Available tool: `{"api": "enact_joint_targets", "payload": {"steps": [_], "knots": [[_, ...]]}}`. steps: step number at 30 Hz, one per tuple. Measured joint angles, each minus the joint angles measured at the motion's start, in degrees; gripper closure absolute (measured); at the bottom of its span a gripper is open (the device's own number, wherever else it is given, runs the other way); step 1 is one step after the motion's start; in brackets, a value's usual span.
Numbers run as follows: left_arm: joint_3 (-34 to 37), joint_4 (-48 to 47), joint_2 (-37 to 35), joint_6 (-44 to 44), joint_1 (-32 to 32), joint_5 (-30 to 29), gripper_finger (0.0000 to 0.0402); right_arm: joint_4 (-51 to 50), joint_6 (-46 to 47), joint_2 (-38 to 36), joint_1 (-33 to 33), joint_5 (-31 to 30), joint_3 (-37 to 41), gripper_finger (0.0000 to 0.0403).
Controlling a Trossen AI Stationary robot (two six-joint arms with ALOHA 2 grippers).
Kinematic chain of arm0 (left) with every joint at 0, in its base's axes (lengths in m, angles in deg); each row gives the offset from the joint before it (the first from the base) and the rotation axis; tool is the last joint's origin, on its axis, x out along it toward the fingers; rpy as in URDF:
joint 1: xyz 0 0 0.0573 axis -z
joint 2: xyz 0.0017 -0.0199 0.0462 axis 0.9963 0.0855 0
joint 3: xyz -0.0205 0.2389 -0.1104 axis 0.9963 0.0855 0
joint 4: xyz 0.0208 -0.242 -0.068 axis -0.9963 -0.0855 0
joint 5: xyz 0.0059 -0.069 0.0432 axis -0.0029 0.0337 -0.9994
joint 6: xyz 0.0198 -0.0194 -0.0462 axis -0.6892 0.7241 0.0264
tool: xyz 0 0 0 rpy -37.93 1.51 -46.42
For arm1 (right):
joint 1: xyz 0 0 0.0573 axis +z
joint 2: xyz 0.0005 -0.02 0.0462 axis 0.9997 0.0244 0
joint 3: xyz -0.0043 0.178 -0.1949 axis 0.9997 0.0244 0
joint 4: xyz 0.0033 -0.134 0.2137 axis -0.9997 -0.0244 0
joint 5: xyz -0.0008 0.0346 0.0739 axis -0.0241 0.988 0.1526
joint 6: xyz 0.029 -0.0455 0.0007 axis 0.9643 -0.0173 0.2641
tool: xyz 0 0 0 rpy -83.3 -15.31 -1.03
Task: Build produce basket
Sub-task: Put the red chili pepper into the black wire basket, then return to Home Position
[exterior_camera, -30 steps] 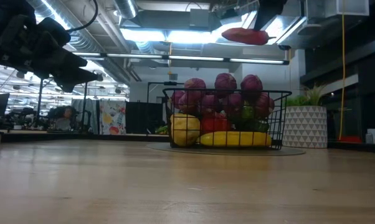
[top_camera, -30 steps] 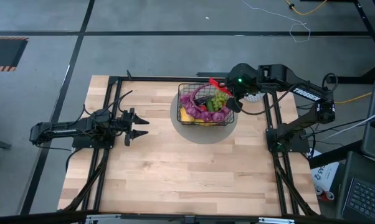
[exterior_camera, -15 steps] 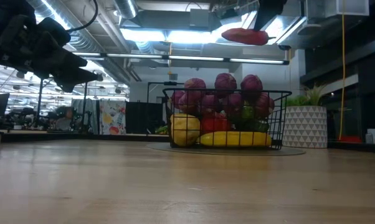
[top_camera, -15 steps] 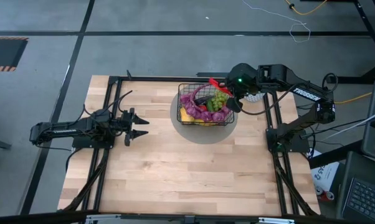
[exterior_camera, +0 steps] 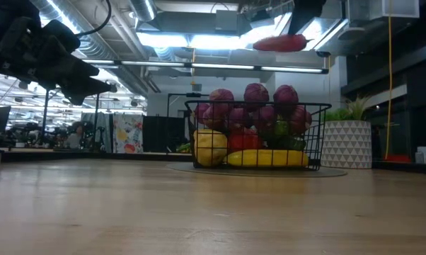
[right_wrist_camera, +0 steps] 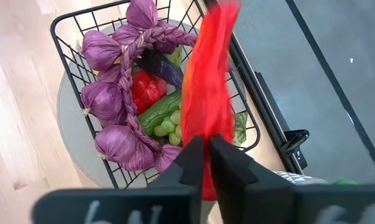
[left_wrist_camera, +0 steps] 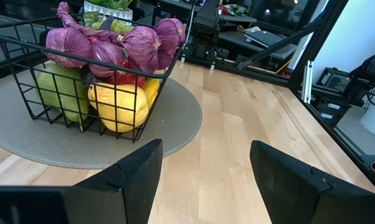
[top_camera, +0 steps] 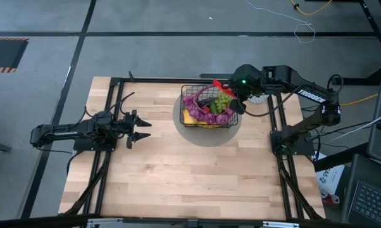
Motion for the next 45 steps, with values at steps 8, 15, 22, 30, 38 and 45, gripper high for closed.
{"api": "enact_joint_targets", "payload": {"steps": [8, 15, 22, 30, 38, 45], "knots": [[0.0, 0.0, 0.0, 0.0, -0.02, 0.0, 0.0164, 2.58, -1.06, 0.75, 0.0, 0.01, 0.0, 0.0309], [0.0, 0.0, 0.0, 0.01, 0.0, 0.0, 0.0164, 4.35, -2.58, 3.73, 0.0, -0.01, 0.0, 0.0275], [-0.01, 0.0, 0.0, 0.02, -0.01, 0.0, 0.0164, 2.47, -5.47, 6.32, 0.02, -0.01, 0.02, 0.0273], [-0.01, 0.0, 0.0, 0.01, 0.0, 0.0, 0.0164, -8.38, -1.04, 6.22, 0.0, 0.01, 0.02, 0.0273], [-0.01, 0.0, 0.0, 0.02, 0.0, 0.0, 0.0164, -11.77, -0.9, 6.14, 0.0, 0.01, 0.02, 0.0273], [0.0, 0.0, 0.0, 0.02, 0.0, 0.0, 0.0164, -3.79, -0.92, 6.14, 0.0, 0.01, 0.02, 0.0273]]}}
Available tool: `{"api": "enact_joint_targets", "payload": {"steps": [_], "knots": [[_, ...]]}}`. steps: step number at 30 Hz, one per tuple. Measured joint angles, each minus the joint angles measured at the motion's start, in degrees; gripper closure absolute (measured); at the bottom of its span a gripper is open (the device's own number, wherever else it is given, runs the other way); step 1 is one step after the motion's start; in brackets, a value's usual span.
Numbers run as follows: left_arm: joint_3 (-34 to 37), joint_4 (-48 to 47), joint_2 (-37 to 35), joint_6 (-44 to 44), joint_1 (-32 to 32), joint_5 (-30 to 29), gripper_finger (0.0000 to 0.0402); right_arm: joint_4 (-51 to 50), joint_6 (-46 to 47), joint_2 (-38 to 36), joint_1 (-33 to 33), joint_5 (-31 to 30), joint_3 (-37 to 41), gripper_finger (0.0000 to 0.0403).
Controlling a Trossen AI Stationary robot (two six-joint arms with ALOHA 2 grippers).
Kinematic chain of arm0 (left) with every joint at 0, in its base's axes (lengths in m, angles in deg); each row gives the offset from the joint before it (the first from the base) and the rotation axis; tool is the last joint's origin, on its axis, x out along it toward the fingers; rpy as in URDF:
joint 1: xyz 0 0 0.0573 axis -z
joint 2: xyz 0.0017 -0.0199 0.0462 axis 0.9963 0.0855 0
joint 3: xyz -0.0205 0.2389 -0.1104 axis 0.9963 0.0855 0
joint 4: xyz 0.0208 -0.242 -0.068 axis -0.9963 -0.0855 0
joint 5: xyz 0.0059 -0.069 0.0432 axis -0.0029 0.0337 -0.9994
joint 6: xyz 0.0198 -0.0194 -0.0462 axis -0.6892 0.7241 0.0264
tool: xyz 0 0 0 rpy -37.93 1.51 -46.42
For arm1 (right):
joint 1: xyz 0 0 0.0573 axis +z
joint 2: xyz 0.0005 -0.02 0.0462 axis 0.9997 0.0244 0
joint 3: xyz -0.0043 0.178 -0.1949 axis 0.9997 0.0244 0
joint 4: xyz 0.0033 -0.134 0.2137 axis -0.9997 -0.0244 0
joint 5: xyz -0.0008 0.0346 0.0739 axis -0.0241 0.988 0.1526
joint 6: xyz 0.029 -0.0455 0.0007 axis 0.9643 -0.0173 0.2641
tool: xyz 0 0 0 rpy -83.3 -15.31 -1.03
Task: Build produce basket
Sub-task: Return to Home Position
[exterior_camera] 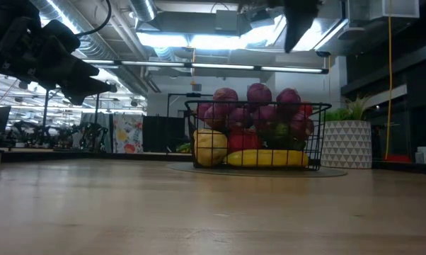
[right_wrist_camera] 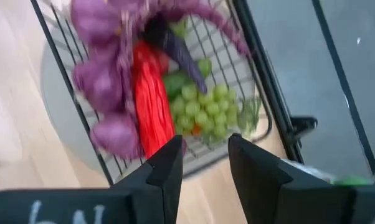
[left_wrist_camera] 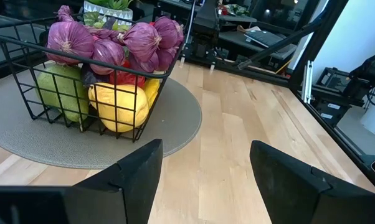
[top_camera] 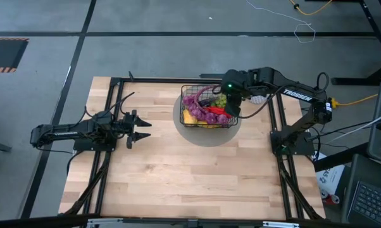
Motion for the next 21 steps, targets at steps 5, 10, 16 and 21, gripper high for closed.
{"api": "enact_joint_targets", "payload": {"steps": [5, 10, 16, 21], "knots": [[0.0, 0.0, 0.0, -0.01, -0.01, 0.0, 0.0164, 5.58, -0.21, 0.0, 0.0, 0.0, 0.0, 0.0273], [-0.01, 0.0, 0.0, -0.01, 0.0, 0.0, 0.0164, 8.26, -0.26, 0.0, 0.0, 0.0, 0.0, 0.0273], [-0.01, 0.0, 0.0, -0.02, 0.0, 0.0, 0.0164, 8.27, -0.13, 0.02, 0.0, 0.0, 0.0, 0.0272], [0.0, 0.0, 0.0, -0.01, 0.0, 0.0, 0.0164, 8.27, -0.08, 0.02, 0.0, 0.0, 0.0, 0.0272]]}}
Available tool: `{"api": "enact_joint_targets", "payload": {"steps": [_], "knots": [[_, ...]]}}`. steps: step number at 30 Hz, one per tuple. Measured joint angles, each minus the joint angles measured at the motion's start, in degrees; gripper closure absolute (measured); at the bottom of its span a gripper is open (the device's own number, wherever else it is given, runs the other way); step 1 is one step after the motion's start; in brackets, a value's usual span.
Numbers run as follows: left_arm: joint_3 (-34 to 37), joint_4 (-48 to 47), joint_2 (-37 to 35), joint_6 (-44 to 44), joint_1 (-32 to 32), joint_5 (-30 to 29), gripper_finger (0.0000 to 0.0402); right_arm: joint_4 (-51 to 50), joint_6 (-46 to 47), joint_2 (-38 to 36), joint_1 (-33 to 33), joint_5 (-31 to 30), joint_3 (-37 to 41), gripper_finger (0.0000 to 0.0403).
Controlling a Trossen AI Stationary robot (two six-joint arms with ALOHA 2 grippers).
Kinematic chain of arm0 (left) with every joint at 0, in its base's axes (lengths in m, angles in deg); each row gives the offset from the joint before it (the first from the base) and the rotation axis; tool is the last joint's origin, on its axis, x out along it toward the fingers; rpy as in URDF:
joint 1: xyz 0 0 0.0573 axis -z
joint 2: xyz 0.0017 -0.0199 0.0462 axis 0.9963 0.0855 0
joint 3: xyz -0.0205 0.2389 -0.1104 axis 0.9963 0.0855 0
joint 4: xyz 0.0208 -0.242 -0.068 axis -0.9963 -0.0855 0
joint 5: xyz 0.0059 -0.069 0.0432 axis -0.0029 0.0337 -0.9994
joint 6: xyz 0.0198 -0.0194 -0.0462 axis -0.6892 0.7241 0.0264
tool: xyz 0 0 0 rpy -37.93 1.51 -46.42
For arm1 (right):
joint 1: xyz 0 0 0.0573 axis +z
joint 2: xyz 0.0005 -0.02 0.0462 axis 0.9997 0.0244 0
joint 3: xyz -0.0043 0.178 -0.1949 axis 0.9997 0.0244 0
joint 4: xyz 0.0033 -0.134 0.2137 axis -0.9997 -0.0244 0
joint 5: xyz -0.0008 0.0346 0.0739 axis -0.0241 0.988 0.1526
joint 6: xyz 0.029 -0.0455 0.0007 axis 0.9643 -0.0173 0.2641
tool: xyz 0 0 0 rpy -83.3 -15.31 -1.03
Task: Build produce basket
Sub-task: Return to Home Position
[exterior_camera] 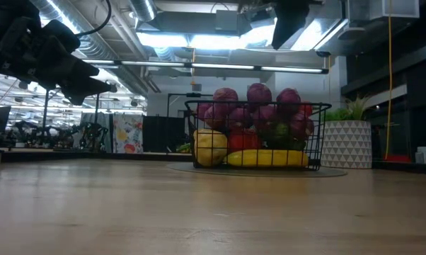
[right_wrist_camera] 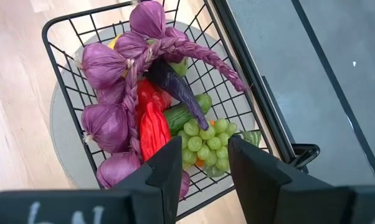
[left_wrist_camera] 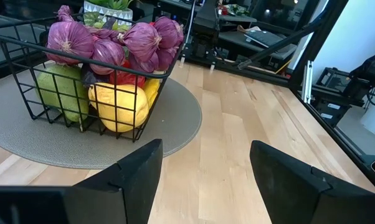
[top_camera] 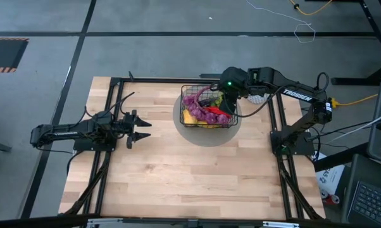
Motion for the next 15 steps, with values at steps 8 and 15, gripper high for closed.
{"api": "enact_joint_targets", "payload": {"steps": [8, 15], "knots": [[-0.01, 0.0, 0.0, -0.01, 0.0, 0.0, 0.0164, 0.09, 0.04, 0.0, 0.0, 0.0, 0.0, 0.0272], [-0.01, 0.0, 0.0, -0.01, 0.0, 0.0, 0.0164, 0.09, 0.36, 0.0, 0.0, 0.0, 0.0, 0.0272]]}}
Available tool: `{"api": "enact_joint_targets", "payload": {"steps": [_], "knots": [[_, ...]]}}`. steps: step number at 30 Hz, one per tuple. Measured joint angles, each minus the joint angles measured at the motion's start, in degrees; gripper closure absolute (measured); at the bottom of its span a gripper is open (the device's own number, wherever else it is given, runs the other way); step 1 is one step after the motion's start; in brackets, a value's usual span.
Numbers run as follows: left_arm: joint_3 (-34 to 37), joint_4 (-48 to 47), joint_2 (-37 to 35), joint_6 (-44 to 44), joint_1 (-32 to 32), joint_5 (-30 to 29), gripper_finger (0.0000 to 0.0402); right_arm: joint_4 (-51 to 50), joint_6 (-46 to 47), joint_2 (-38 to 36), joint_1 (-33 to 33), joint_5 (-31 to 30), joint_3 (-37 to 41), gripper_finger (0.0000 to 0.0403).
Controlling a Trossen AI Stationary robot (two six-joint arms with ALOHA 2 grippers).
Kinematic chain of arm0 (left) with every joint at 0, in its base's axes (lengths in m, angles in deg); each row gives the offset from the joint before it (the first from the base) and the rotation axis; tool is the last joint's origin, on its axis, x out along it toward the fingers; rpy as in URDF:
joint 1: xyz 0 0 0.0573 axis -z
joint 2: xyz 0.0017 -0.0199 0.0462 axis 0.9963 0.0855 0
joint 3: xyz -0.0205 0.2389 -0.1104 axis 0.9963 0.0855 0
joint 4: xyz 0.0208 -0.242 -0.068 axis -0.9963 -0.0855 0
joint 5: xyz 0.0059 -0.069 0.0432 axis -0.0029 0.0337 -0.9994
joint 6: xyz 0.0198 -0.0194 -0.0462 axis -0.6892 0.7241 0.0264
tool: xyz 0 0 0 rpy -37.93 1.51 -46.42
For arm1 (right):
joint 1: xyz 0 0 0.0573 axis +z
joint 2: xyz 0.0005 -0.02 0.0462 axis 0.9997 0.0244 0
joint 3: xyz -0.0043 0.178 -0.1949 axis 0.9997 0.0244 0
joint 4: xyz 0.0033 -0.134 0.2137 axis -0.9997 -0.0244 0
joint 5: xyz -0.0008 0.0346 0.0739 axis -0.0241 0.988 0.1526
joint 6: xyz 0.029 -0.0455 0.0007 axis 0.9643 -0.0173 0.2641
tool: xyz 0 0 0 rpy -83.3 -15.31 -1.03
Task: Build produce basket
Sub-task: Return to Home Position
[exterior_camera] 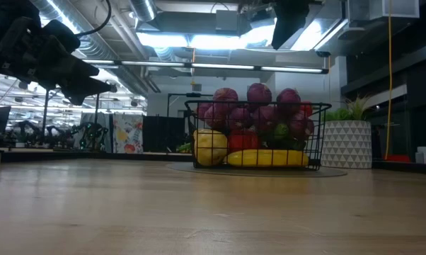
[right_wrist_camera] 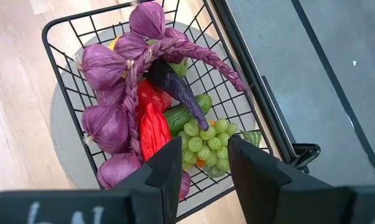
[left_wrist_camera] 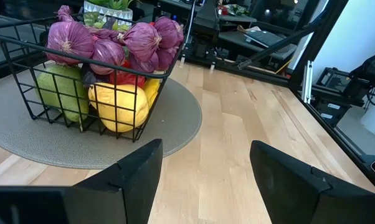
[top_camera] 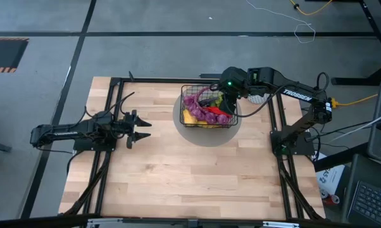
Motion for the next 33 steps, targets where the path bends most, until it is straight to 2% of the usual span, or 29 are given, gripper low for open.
{"api": "enact_joint_targets", "payload": {"steps": [8, 16, 27, 33], "knots": [[0.0, 0.0, 0.0, 0.0, 0.0, 0.0, 0.0164, 1.35, 0.59, 0.0, 0.04, -0.03, 1.24, 0.0272], [0.0, 0.0, 0.0, 0.0, 0.0, 0.0, 0.0164, 9.19, 1.54, -3.58, 2.51, -6.3, 12.39, 0.0272], [0.01, 0.0, 0.0, 0.0, -0.02, 0.0, 0.0164, 17.98, 4.56, -20.05, 11.76, -7.73, 22.93, 0.0272], [0.0, 0.0, 0.0, 0.0, 0.0, 0.0, 0.0164, 23.23, 5.84, -30.35, 13.57, -11.71, 32.44, 0.0272]]}}
